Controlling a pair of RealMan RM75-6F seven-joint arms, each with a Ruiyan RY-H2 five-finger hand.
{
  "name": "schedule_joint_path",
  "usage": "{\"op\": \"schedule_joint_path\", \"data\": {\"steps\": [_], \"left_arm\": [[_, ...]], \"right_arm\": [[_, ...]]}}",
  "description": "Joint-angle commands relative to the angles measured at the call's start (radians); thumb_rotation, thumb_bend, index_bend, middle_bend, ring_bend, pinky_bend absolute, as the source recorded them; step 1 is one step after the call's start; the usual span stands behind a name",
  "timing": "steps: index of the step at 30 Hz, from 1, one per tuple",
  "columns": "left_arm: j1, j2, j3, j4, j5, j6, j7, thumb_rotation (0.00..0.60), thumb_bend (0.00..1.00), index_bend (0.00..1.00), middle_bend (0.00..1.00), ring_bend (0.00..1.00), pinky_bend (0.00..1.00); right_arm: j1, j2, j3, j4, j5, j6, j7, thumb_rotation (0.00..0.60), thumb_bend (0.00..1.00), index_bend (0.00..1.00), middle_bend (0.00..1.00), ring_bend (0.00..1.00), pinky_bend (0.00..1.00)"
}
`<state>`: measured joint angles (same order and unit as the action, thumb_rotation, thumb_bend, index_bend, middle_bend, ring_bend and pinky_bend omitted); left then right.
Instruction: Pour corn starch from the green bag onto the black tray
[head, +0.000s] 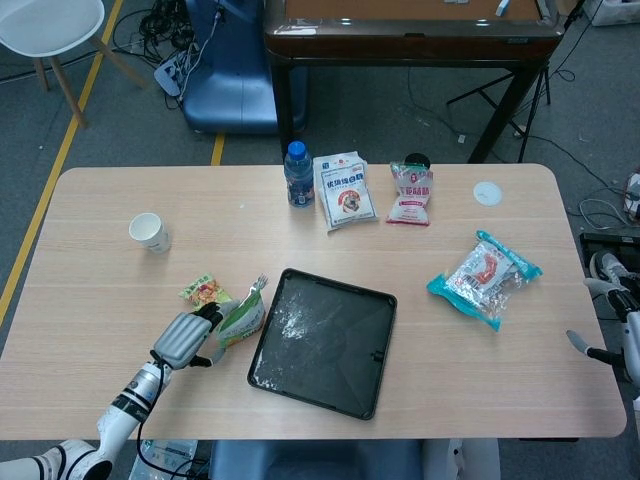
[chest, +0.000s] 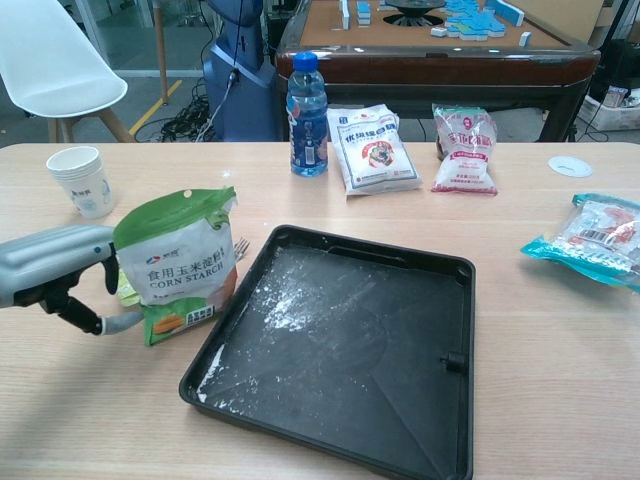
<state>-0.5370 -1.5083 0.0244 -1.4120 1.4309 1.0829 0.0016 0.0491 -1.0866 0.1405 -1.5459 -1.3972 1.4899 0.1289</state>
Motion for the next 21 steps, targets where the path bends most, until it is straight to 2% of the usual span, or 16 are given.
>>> {"op": "schedule_joint_path", "data": {"steps": [1,10,14,21], "left_arm": [[0.021,0.027,-0.002,-0.033,-0.02,0.016,0.022,0.6,0.32,0.0,0.13,0.12,0.39],[0.113,0.154,-0.006,-0.122,-0.099,0.112,0.142,0.6,0.32,0.0,0.12,0.12,0.39],[0.175,0.206,-0.018,-0.148,-0.15,0.198,0.217,0.6,0.32,0.0,0.12,0.12,0.39],[0.278,0.284,-0.035,-0.225,-0.194,0.341,0.262,0.6,0.32,0.0,0.12,0.12,0.39]], "right_arm": [[0.002,-0.001,0.0,0.001,-0.003,-0.001,0.001,0.6,0.1,0.28,0.32,0.15,0.18],[0.011,0.006,-0.003,-0.003,-0.01,-0.014,-0.008,0.6,0.1,0.28,0.32,0.15,0.18],[0.019,0.003,-0.006,-0.004,-0.007,-0.032,-0.011,0.6,0.1,0.28,0.32,0.15,0.18],[0.047,0.005,-0.023,-0.006,-0.051,-0.065,-0.009,0.6,0.1,0.28,0.32,0.15,0.18]]}}
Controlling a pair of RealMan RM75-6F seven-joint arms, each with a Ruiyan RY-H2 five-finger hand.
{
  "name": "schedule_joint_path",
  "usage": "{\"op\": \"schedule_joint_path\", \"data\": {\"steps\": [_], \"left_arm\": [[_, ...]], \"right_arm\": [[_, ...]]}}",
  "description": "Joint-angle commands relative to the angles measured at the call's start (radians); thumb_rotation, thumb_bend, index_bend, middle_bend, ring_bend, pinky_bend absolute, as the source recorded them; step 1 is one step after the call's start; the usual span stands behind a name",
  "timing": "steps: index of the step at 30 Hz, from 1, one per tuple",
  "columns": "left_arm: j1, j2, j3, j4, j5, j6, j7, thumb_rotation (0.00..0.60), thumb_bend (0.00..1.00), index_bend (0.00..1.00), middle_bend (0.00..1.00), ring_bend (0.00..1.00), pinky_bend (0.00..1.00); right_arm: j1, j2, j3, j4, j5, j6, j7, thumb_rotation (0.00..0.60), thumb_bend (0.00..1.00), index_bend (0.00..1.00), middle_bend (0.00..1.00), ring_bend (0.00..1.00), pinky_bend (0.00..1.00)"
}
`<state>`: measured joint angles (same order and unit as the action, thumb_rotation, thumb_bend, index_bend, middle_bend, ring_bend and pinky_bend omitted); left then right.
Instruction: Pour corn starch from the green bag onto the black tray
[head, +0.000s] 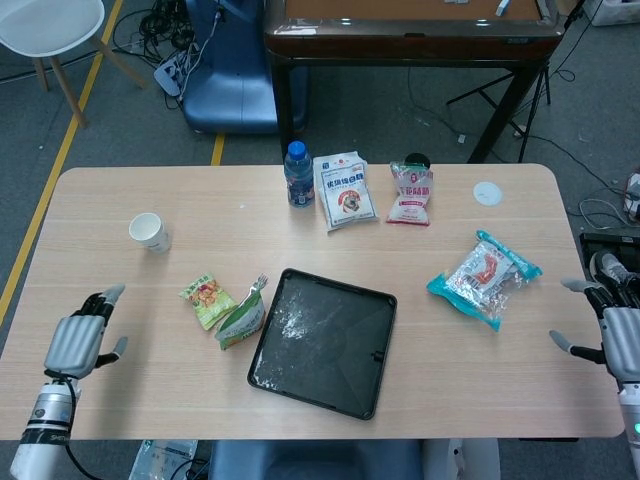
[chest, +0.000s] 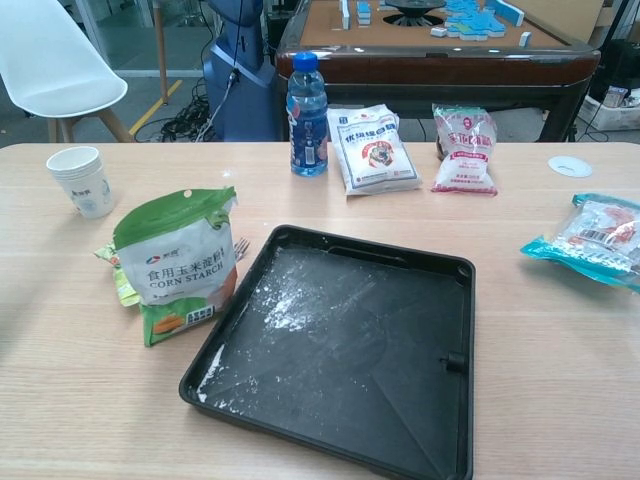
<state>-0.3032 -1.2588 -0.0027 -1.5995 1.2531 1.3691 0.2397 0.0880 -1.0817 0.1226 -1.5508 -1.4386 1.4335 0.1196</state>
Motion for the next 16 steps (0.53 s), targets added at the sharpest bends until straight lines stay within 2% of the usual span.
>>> {"op": "schedule_joint_path", "data": {"steps": [1,7,16], "left_arm": [[0.061,0.042,-0.006,-0.049,-0.013,0.08,0.032,0.6,0.32,0.0,0.12,0.12,0.38],[0.142,0.05,0.005,-0.101,0.008,0.184,0.04,0.6,0.32,0.01,0.12,0.12,0.36],[0.2,0.055,0.008,-0.141,0.024,0.234,0.07,0.6,0.32,0.01,0.12,0.12,0.34]], "right_arm": [[0.013,-0.001,-0.007,-0.003,-0.016,-0.013,0.001,0.6,0.1,0.28,0.32,0.15,0.18],[0.033,-0.004,-0.017,-0.009,-0.045,-0.031,0.009,0.6,0.1,0.29,0.32,0.15,0.18],[0.054,-0.003,-0.028,-0.025,-0.079,-0.037,0.002,0.6,0.1,0.29,0.33,0.15,0.18]]}}
